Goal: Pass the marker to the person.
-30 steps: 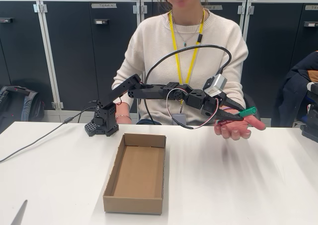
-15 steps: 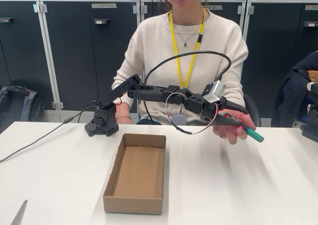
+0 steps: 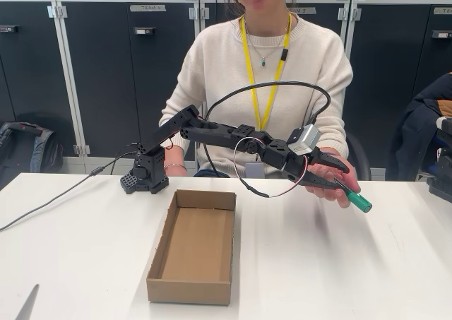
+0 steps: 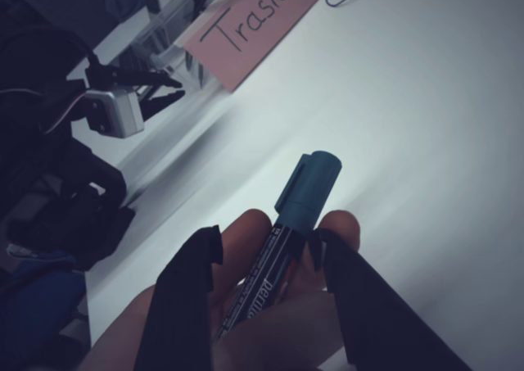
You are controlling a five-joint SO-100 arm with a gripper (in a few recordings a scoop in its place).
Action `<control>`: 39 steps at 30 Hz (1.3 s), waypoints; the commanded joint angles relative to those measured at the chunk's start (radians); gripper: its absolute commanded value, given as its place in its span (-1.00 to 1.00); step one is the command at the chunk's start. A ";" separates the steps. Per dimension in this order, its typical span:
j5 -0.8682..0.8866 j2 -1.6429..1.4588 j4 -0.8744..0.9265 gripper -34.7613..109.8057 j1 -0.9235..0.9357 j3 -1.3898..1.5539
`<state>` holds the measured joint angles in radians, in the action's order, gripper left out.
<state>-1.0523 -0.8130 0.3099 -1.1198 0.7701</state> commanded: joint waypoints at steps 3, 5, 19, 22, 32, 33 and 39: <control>-0.029 -0.146 0.026 -0.18 0.011 0.014; -0.041 -0.156 0.023 -0.19 0.011 0.029; 0.006 -0.364 0.235 -0.22 0.040 0.089; 0.012 -0.388 0.268 -0.22 0.046 0.081; 0.017 -0.430 0.268 -0.23 0.069 0.141; 0.012 -0.431 0.267 -0.23 0.069 0.141; 0.006 -0.431 0.265 -0.23 0.066 0.138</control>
<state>-1.0416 -1.1351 0.5844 -1.0569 0.9219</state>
